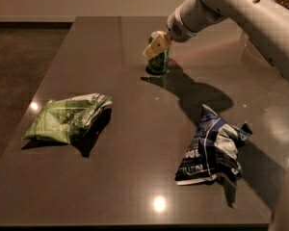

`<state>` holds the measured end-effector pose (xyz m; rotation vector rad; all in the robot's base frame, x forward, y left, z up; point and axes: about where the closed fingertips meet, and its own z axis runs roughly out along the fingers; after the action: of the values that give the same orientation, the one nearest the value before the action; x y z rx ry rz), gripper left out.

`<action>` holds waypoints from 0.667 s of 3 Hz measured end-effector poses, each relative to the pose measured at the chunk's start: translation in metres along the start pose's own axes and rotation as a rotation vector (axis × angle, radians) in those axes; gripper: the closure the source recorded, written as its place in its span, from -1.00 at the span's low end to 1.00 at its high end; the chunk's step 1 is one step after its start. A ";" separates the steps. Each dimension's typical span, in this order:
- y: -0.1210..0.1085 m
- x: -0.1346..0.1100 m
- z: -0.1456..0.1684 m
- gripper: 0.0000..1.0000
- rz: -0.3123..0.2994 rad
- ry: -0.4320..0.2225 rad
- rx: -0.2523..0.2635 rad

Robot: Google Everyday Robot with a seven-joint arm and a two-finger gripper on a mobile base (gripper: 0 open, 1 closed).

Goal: Knock green can over

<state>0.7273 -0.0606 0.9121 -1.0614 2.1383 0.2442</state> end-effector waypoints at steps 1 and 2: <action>0.011 -0.004 -0.001 0.07 -0.006 -0.028 -0.052; 0.015 -0.006 -0.005 0.51 -0.017 -0.037 -0.072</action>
Offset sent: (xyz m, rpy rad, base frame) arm -0.0177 0.0090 0.0165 0.0602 0.0083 0.0907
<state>0.7158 -0.0496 0.9181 -1.1073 2.1002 0.3331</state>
